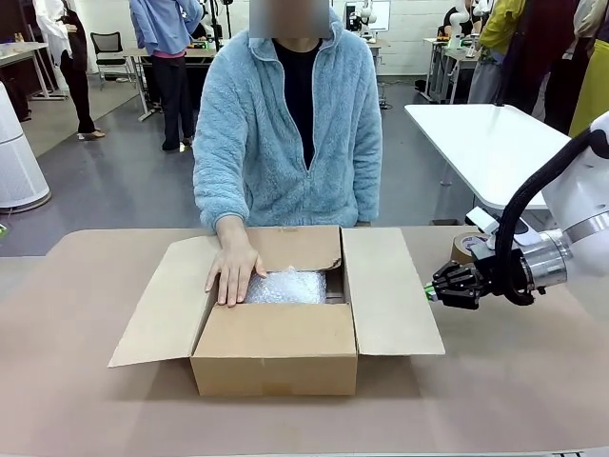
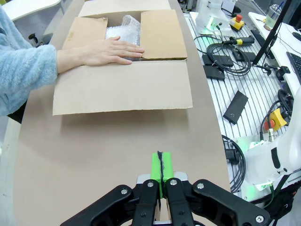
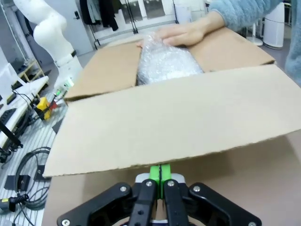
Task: Wrap the clocks to prevent damage.
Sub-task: Push the right (or left) flap of the Package Box to close it.
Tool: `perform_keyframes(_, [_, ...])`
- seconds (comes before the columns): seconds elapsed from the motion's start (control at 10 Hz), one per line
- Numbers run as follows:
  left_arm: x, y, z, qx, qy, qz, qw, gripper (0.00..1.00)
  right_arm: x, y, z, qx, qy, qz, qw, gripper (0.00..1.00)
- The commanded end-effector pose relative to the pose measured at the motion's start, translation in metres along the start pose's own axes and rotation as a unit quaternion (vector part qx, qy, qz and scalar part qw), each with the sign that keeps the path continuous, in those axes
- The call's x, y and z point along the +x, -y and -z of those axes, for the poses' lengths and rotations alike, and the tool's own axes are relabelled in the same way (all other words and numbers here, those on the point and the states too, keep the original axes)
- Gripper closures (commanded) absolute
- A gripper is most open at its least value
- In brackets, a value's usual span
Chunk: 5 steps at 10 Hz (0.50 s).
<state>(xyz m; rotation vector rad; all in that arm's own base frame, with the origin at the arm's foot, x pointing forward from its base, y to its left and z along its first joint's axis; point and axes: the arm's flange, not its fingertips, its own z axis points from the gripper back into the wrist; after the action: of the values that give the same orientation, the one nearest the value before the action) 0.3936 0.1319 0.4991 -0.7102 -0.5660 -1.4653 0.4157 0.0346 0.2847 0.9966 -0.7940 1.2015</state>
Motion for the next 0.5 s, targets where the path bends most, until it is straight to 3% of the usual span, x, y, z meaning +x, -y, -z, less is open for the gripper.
perform_keyframes(0.0, [0.002,0.0,-0.001,0.009,0.003,-0.003,1.0,1.0,0.004,0.003,0.002,0.002,0.039,-0.002,0.999,0.99])
perform_keyframes(0.2, [0.002,0.0,-0.001,0.009,0.003,-0.003,1.0,1.0,0.005,-0.007,0.007,0.061,0.025,-0.091,0.994,0.99])
perform_keyframes(0.4, [0.002,0.0,-0.001,0.009,0.003,-0.003,1.0,1.0,0.012,-0.013,0.014,0.077,0.017,-0.144,0.986,0.99])
